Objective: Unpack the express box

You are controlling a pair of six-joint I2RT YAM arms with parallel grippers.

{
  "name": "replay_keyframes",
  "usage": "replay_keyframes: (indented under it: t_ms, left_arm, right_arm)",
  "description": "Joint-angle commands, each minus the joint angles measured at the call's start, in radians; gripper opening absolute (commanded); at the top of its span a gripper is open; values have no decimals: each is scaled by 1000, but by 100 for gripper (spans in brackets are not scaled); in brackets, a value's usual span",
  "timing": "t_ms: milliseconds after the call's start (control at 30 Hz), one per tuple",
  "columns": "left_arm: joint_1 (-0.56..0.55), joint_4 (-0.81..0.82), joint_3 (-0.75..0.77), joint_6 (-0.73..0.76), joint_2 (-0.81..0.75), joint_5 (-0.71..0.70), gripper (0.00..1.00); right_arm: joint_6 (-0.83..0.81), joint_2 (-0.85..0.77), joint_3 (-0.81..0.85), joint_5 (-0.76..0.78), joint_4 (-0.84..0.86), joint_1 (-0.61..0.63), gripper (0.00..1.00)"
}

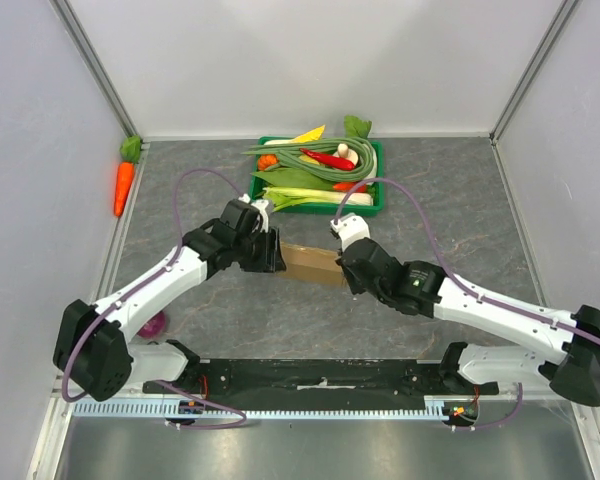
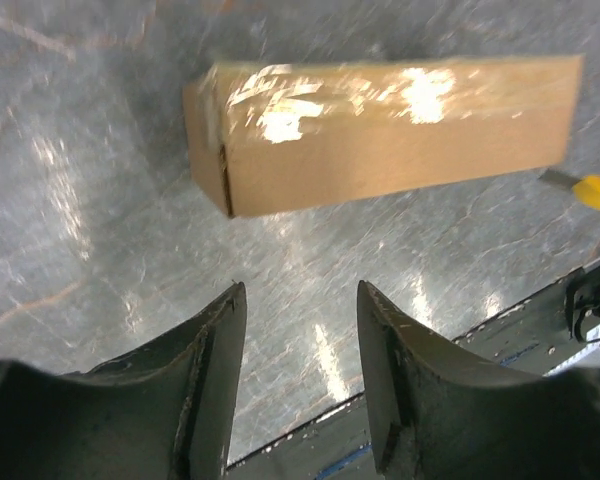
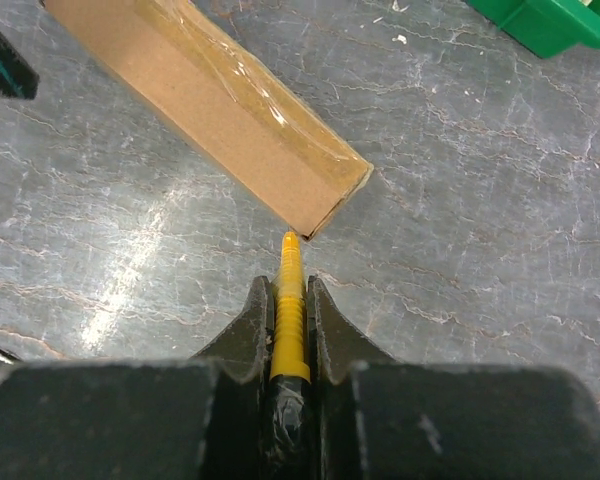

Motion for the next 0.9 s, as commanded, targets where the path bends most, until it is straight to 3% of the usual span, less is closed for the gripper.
replay_keyframes:
  t_ms: [0, 100, 200, 233, 433, 867]
  left_arm:
    - [-4, 20, 127, 121, -36, 31, 62]
    - [-17, 90, 180, 237, -4, 78, 77]
    - [-54, 126, 221, 414, 65, 149, 85]
    - [-75, 121, 249, 517, 116, 163, 86]
    - [-168, 72, 330, 776, 275, 134, 87]
    - [-206, 61, 408, 925, 416, 89, 86]
  right_arm:
    - [35, -74, 19, 31, -24, -4, 0]
    - [59, -117, 22, 12, -52, -5, 0]
    - [74, -155, 30, 6, -84, -10, 0]
    - [78, -163, 33, 8, -95, -12, 0]
    - [104, -206, 48, 32, -158, -30, 0]
    - [151, -250, 42, 57, -199, -62, 0]
